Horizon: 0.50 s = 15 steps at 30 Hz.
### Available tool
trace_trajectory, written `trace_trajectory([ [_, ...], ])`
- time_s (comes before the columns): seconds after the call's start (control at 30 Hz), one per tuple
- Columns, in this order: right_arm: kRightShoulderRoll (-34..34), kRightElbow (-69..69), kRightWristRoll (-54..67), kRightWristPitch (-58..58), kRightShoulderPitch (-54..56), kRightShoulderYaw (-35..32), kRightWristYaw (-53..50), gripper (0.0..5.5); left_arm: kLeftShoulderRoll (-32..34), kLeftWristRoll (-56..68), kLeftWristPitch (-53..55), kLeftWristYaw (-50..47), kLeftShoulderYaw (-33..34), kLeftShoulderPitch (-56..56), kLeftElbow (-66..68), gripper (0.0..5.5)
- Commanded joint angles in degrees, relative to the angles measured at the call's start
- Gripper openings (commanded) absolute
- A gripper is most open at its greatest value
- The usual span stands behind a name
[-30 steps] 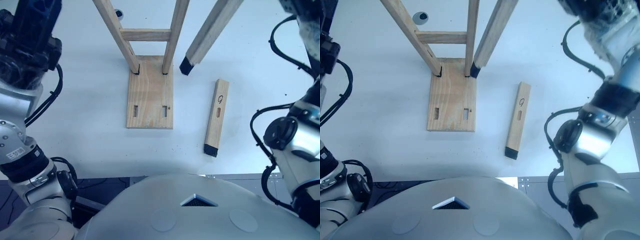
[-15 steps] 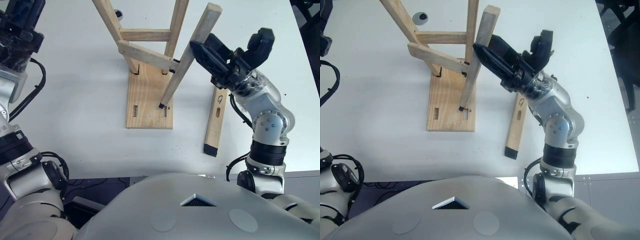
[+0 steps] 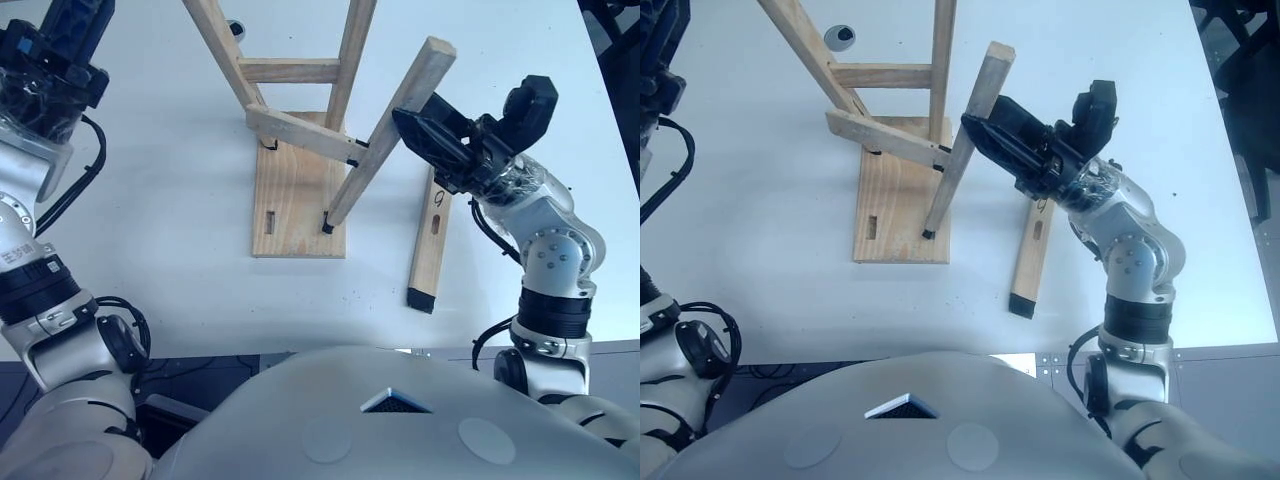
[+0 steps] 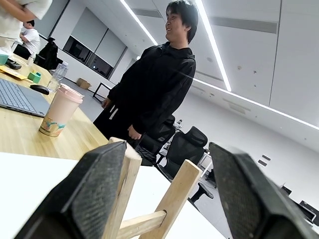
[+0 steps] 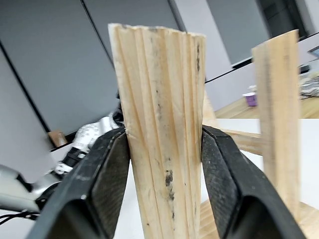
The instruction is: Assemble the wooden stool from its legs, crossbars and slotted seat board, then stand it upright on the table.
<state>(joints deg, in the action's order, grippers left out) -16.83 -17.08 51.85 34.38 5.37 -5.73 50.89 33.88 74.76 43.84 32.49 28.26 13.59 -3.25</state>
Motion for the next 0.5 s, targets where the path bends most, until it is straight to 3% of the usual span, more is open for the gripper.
trace_trajectory([
  [0.03,-1.35,-1.14,0.20,1.09,-0.55,0.42,-0.68,2.06,-0.97,-1.13,-0.22,-0.61,0.73,-1.23,-1.06,3.04],
  [0.5,0.63,1.28,1.10,-0.41,1.91,-0.05,-1.88,2.06,-2.60,-2.47,0.22,0.02,0.10,-0.62,-0.16,3.04],
])
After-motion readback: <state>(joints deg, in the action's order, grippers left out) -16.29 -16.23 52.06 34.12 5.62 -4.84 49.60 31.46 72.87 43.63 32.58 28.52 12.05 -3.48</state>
